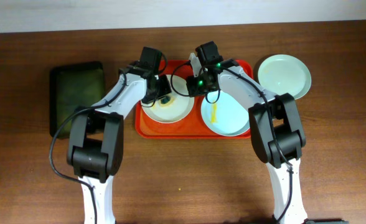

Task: Clean dirty plates on tray and stack at the side
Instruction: 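Scrub the white plate with the sponge in the left gripper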

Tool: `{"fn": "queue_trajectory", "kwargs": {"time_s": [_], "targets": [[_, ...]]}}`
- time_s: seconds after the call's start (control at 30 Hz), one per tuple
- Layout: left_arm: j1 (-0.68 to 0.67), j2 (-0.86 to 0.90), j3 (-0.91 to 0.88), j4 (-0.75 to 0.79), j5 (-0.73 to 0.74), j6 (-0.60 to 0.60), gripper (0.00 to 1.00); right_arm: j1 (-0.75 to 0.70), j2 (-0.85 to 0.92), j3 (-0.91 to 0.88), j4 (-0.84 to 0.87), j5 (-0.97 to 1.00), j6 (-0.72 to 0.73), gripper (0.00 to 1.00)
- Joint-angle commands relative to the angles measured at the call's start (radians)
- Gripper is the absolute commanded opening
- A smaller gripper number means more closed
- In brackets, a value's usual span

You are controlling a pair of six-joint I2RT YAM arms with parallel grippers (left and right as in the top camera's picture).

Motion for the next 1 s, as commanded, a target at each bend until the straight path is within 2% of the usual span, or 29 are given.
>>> {"fn": "queue_trajectory", "kwargs": {"time_s": [0.0,0.13,0.3,0.33,0.43,0.5,0.6,0.8,0.87,0.97], "targets": [[0.003,0.027,-0.006,-0.067,-0.239,-0.002,0.0,0.009,0.03,0.004,-0.014,0.011,0.007,0.04],[0.029,0.01,0.006,-0.149,-0.344,-0.002,0.0,0.009,0.03,0.004,-0.022,0.019,0.007,0.04],[0.079,-0.043,0.07,-0.233,-0.341,0.025,0.0,0.009,0.03,0.004,-0.025,0.036,0.007,0.04],[0.08,-0.056,0.08,-0.238,-0.321,0.026,0.0,0.009,0.03,0.004,-0.024,0.036,0.007,0.04],[0.08,-0.095,0.096,-0.229,-0.138,0.093,0.0,0.009,0.03,0.004,-0.024,0.036,0.007,0.04],[0.076,-0.095,0.095,-0.224,-0.002,0.093,0.0,0.009,0.03,0.004,-0.024,0.036,0.007,0.04],[0.056,-0.071,0.076,-0.222,0.051,0.092,0.0,0.009,0.03,0.004,-0.024,0.036,0.007,0.04],[0.016,0.022,0.056,-0.218,0.03,0.093,0.0,0.009,0.03,0.004,-0.018,0.036,0.008,0.04],[0.017,0.043,0.056,-0.222,-0.025,0.092,0.0,0.009,0.03,0.004,-0.021,0.036,0.007,0.04],[0.026,0.054,0.056,-0.259,-0.204,0.092,0.0,0.009,0.03,0.004,-0.026,0.036,0.007,0.05]]}}
